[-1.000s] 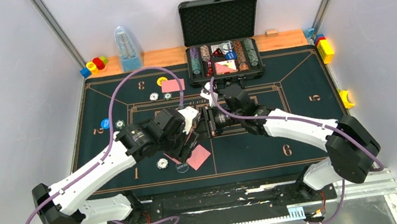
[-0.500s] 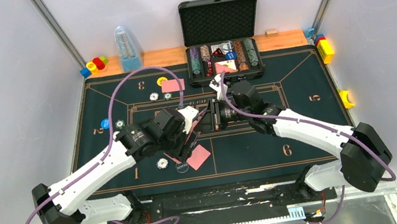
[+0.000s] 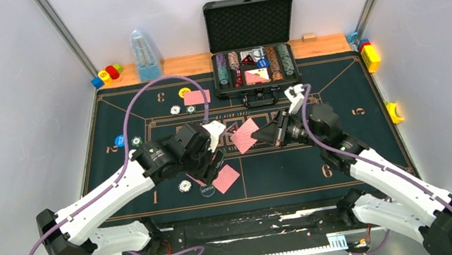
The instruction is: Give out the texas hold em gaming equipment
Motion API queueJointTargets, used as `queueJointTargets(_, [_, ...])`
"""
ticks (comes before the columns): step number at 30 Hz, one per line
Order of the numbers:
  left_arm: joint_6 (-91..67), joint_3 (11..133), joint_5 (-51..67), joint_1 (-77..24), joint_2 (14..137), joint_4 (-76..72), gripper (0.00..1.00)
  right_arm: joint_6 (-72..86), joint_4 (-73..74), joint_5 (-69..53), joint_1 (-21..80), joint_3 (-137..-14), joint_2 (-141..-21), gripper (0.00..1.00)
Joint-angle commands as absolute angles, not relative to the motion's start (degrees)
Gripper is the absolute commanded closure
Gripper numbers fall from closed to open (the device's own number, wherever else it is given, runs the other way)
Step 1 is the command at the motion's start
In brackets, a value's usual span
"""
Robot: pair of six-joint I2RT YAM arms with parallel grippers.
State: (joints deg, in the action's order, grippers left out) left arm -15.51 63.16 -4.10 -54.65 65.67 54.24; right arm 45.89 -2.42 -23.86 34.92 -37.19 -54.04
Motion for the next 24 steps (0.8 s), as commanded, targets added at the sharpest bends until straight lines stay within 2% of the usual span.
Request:
queueJointTargets(1, [-15.25, 63.78, -4.81, -54.75, 64.4, 53.5, 1.0, 47.23, -4.2, -19.11, 33.46, -32.39, -50.13, 1.0])
queueJointTargets(4, [-15.27, 63.96, -4.95, -54.76, 64.35, 53.53, 1.0, 49.48, -8.01, -22.38, 33.4, -29.18, -54.22, 1.0])
queueJointTargets(7, [-15.42, 63.83, -5.14, -54.76, 64.24, 53.57, 1.0, 51.48, -15.15, -27.94, 34.68, -27.55, -63.34, 1.0])
queueJointTargets(15, [-15.73, 63.51, -5.92, -54.77, 64.04, 53.73, 1.0, 50.82, -24.57, -31.12, 41.28, -34.34, -86.87, 1.0])
queueJointTargets(24, [-15.73, 63.46, -6.26, -54.71, 64.06, 53.75, 1.0, 48.44, -21.4, -24.7, 45.81, -38.45, -95.84, 1.0])
